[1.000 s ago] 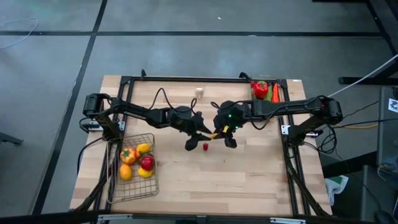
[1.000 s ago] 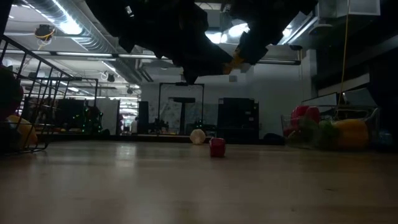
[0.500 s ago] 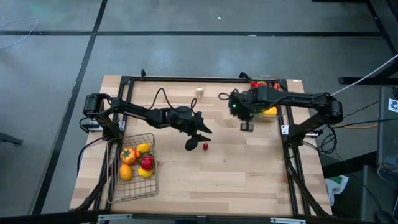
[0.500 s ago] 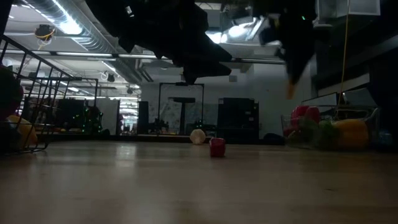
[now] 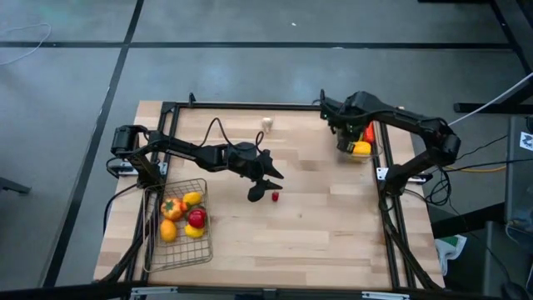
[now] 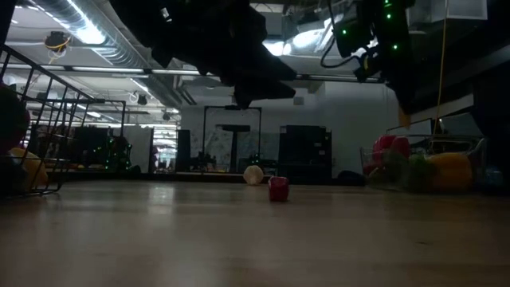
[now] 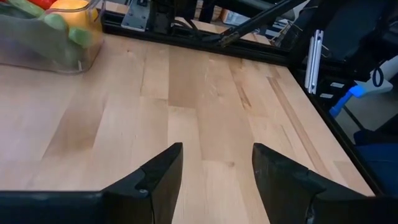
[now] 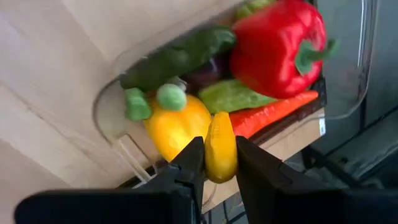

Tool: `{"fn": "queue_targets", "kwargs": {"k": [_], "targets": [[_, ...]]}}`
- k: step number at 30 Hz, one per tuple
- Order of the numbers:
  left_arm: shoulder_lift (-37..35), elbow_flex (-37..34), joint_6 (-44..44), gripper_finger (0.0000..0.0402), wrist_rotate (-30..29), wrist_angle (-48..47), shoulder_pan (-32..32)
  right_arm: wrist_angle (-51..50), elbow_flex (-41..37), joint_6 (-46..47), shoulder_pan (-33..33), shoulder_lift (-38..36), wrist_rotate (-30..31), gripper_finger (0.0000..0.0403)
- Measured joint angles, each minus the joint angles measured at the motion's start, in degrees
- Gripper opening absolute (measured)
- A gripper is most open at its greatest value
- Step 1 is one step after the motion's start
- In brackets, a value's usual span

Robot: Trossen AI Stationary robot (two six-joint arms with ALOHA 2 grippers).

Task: Sort produce into baskets
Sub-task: Put the yellow corn into the transparent bin, then put the red chili pepper into the transparent bin

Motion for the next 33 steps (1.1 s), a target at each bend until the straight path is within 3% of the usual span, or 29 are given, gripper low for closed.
{"fn": "queue_targets", "kwargs": {"k": [6, 21, 33], "targets": [[0.00, 0.00, 0.04, 0.0189, 0.00, -1.03, 0.00, 0.00, -0.02, -0.20, -3.64, 0.00, -3.85, 0.0081], [0.00, 0.00, 0.15, 0.0189, 0.02, -0.92, 0.00, 0.07, -0.04, -1.46, -5.07, 0.02, -3.88, 0.0082], [0.00, 0.00, 0.13, 0.0189, 0.02, -0.92, 0.00, 0.24, -0.06, -1.45, -5.05, 0.04, -3.80, 0.0195]]}}
